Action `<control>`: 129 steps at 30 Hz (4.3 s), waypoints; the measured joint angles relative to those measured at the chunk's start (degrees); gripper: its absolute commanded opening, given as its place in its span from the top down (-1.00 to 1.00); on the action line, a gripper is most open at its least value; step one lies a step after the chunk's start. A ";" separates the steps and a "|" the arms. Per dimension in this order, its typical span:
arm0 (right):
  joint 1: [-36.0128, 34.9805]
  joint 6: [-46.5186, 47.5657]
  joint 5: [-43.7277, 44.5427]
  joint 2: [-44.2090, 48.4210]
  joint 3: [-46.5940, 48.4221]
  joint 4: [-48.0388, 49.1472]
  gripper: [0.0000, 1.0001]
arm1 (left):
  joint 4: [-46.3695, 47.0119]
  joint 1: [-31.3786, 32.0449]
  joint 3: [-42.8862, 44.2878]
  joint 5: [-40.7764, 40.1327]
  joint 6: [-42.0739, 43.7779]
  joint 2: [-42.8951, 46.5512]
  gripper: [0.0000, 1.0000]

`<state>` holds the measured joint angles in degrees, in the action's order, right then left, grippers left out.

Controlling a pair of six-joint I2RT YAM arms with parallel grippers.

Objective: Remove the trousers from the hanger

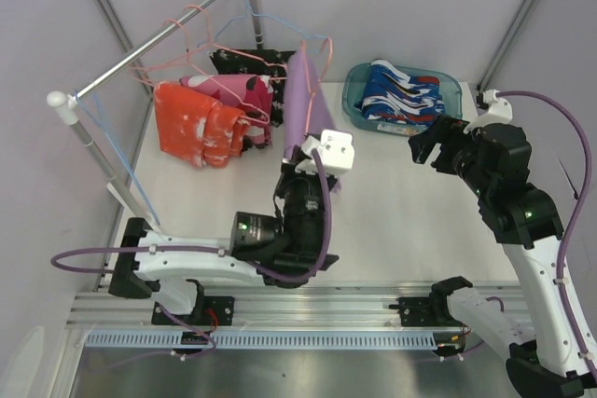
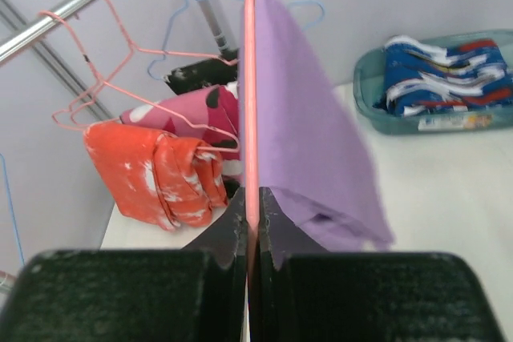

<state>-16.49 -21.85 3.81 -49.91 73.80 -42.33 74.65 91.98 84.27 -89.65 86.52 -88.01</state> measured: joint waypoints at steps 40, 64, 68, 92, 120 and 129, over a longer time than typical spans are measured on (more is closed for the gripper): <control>0.11 2.84 1.33 1.49 -2.10 2.08 -0.68 | -117.50 -33.55 39.63 76.11 -88.48 -6.21 1.00; -0.20 6.43 -10.82 0.98 -4.96 12.04 -0.67 | -117.28 -39.43 41.53 88.11 -95.17 -10.95 1.00; -4.57 8.68 -13.31 -1.70 -4.70 16.22 -0.72 | -117.37 -40.00 44.35 84.54 -98.33 -12.07 1.00; -15.50 17.35 -2.36 -17.99 -0.37 28.20 -0.92 | -118.79 -40.00 46.58 73.31 -106.07 -12.50 0.99; -16.37 23.61 -4.79 -23.06 -1.20 30.88 0.48 | -118.84 -40.00 45.90 71.76 -106.12 -12.11 1.00; -16.57 24.24 -1.01 -24.39 0.92 28.68 1.00 | -117.33 -40.00 42.86 69.66 -106.05 -11.56 1.00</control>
<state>-33.06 2.39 2.81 -74.30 74.72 -13.65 -42.68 51.99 127.13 -19.99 -19.53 -99.57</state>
